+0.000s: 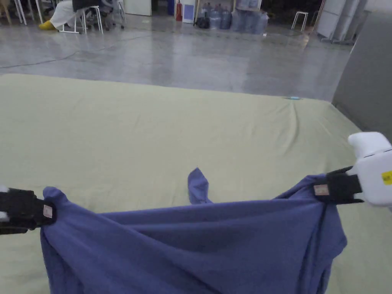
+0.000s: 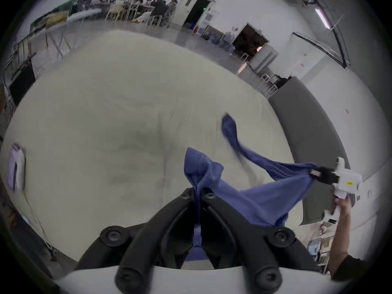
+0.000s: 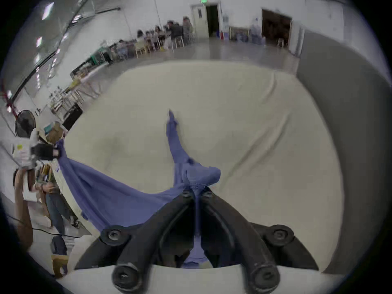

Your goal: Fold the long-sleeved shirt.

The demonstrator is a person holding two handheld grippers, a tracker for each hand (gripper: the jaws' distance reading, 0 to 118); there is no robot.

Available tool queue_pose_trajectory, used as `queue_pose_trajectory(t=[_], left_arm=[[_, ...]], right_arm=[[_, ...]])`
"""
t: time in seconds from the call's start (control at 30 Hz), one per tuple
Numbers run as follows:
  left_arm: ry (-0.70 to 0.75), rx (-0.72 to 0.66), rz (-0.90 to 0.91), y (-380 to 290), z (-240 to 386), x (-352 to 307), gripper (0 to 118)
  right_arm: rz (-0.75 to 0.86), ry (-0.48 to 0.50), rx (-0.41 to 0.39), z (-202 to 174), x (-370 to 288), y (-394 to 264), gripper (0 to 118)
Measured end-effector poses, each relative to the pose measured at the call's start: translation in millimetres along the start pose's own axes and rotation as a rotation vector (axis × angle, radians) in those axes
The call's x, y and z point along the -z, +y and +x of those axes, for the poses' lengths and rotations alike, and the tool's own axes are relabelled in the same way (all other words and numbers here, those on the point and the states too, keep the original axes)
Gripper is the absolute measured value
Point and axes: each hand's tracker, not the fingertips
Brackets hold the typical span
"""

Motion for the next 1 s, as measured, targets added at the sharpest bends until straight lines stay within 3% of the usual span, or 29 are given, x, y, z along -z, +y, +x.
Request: queue_pose_trajectory(t=[0.13,0.3,0.47,0.53,0.57,0.6,0.7,0.83,1.0], left_arm=[[-0.091,0.019,0.098,64,33,-24,0],[-0.098,0.079,0.234,166,83,-45,0],[-0.004,0.164,0.386,267,143,-67,0],[0.014,0.176,0.445,299,164,-80,0],[0.02,0.17,0.454,314,174,-87,0],[0.019,0.167,0.494,333,179,-94,0],[0.013,0.148,0.57,355,202,-112,0],[0.061,0.209,0.619,337,225,-116,0],[0.141,0.22,0.468,298,195,-58,0]], right_arm=[[0.15,-0.062,-0.026,0,-70,75,0],[0.292,-0.24,-0.123,-14,-111,191,0],[0.429,-0.359,-0.106,-16,-140,297,0],[0.472,-0.459,-0.108,-19,-153,330,0],[0.492,-0.457,-0.108,-19,-160,341,0],[0.521,-0.492,-0.072,-21,-169,354,0],[0.59,-0.511,-0.021,-21,-187,379,0],[0.584,-0.529,-0.025,-20,-183,388,0],[0.447,-0.413,-0.038,-3,-109,344,0]])
